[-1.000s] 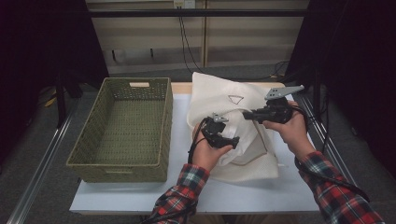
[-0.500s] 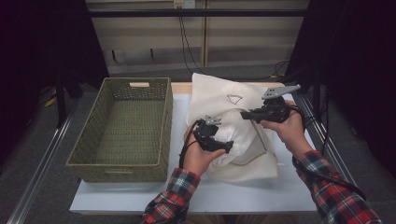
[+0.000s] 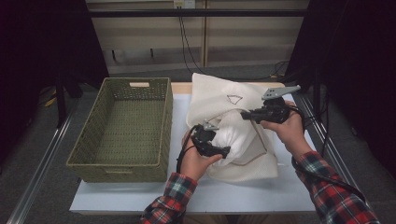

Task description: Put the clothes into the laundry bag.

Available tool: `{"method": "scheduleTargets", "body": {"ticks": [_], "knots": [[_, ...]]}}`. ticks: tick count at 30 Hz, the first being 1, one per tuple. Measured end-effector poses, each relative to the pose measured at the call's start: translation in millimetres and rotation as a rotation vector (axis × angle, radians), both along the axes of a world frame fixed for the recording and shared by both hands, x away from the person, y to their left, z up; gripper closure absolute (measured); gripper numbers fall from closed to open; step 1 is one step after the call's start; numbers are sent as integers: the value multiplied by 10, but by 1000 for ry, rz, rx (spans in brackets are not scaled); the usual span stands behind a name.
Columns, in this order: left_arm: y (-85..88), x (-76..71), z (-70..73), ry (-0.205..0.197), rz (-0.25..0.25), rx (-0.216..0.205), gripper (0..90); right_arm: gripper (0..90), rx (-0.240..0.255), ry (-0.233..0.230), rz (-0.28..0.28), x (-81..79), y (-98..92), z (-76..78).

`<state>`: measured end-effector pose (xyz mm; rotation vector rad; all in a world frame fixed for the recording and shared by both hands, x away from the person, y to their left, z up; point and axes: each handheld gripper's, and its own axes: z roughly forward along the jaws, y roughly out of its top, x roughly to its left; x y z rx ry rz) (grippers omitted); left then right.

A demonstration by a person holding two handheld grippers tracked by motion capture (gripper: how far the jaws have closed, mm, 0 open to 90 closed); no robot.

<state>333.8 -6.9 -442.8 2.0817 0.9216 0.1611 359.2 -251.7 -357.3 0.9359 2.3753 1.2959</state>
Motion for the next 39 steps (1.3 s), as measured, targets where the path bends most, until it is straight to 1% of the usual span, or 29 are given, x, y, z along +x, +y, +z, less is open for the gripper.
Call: {"method": "scheduleTargets", "body": {"ticks": [1,2,3,4,5,6,7,9,10,11,12,15,16,18,19,20,21,22,23,25,27,29,31,32,35,36,37,39], "knots": [[19,2,-1,2,-17,13,182,869,-1,0,-2,-2,2,-2],[14,-10,-9,4,-12,0,194,869,-3,-2,-1,-2,2,-4],[2,-23,-15,6,5,-15,195,869,-4,-2,0,-4,3,-5],[3,-28,-12,7,6,-10,195,869,-5,-3,1,-4,2,-7],[8,-30,-4,5,-4,3,198,868,-6,-2,-2,-4,0,-7],[10,-31,-7,6,-14,5,211,869,-5,-1,-6,-1,-3,-7],[5,-35,-18,21,-16,6,230,869,-4,0,-8,0,-3,-6],[2,-34,-48,34,-34,11,251,869,-9,0,-8,1,3,0],[-3,-37,-70,43,-34,10,274,869,-10,0,-9,0,5,4],[-25,-48,-98,66,-27,-4,295,869,-10,-3,-9,3,7,6],[-33,-55,-121,75,-29,-5,315,869,-12,-2,-11,3,6,12],[-54,-66,-180,94,-51,14,437,869,-14,-2,-11,5,0,17],[-58,-66,-191,97,-51,11,465,869,-13,0,-14,2,1,15],[-68,-80,-196,110,-37,24,562,869,-14,-1,-15,-1,3,12],[-78,-87,-199,110,-29,27,611,869,-11,0,-14,-5,6,13],[-95,-95,-207,111,-17,16,652,869,-12,-1,-13,-6,10,12],[-95,-93,-206,112,-14,26,683,869,-15,0,-13,-7,12,12],[-98,-93,-207,114,-6,25,722,868,-17,-2,-10,-9,15,12],[-102,-93,-203,116,-2,27,741,869,-15,-1,-11,-11,18,12],[-104,-94,-197,113,-2,30,766,869,-16,-3,-9,-15,18,16],[-127,-103,-180,104,16,31,776,869,-17,-4,-12,-17,16,19],[-134,-102,-163,98,13,37,787,869,-13,-2,-14,-20,14,22],[-152,-98,-145,99,18,30,793,868,-13,-3,-12,-21,15,22],[-156,-96,-135,108,20,29,794,869,-14,-4,-8,-19,16,20],[-172,-91,-124,107,25,21,797,869,-14,-3,-10,-24,17,16],[-170,-85,-116,110,21,26,798,869,-11,-2,-9,-26,16,16],[-178,-79,-115,106,21,15,799,869,-11,0,-10,-27,13,17],[-195,-72,-106,114,28,13,800,869,-8,-2,-11,-26,6,15]]}}
